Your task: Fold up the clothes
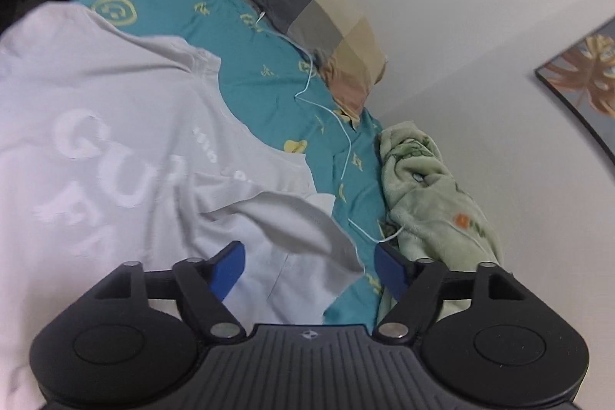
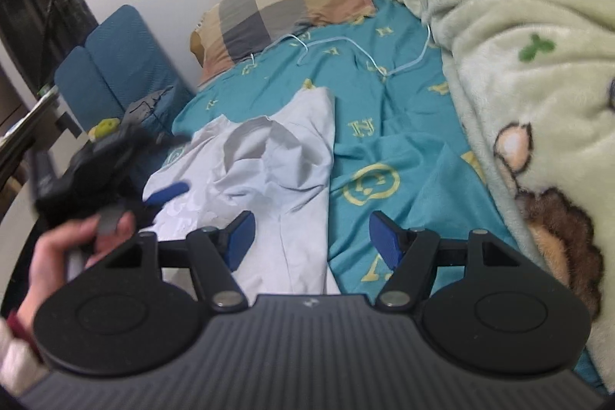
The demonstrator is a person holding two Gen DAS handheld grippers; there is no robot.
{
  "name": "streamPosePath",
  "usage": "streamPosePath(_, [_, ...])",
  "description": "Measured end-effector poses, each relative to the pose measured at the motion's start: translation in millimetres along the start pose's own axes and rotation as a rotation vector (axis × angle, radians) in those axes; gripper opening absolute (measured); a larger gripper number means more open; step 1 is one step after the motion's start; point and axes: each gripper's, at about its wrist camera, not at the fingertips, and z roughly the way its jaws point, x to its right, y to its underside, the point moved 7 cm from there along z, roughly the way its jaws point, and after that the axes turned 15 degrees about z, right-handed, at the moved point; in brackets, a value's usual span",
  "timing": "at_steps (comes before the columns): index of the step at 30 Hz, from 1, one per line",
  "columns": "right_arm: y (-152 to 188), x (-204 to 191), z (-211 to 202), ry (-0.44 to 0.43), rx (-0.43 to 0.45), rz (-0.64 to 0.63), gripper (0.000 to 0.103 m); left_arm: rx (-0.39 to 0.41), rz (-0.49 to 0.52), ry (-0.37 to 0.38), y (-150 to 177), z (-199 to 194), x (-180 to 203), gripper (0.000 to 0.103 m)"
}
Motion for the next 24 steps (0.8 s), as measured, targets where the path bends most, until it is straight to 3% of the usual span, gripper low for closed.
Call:
streamPosePath(7, [-8.0,14.0,24.5,0.002,-0.024,0.07,0.068,-0.103,-0.142,0.037,-12.3,99.4,-4.5,0.078])
streamPosePath(9, [-7.7,18.0,32.9,-0.001,-0.044,0.096,0.068,-0.151,-0.151,-0.002,-11.9,122.1,-9.9,0.078])
streamPosePath(12, [-6.1,21.5,45.4,0.0,-0.079,0.123,0.068,-0.226,-0.184,-0.048,-8.0,147.1,-22.9,0.065])
streamPosePath(13, [-5.4,21.9,47.8,-0.003,-0.087,0.131,0.068,-0.222,-0.182,-0.055,-10.7,150.1,-25.2,0.053])
streamPosePath(16, [-2.4,20.8,50.0,-0.015,-0.097,0.144,0.068,-0.183,-0.136,-0.056,-30.3,151.0,-26.7,0.003])
streamPosePath(21, [4.6,17.0,55.1,-0.032,-0.123,0.15,0.068,-0.098,-0.044,0.012,-81.8,139.8,-18.5,0.002])
streamPosePath(24, [7.6,16.9,59.4,-0.031,-0.136,0.151,0.068,-0.088,-0.003,-0.015,-101.5,143.8,-26.0,0.002])
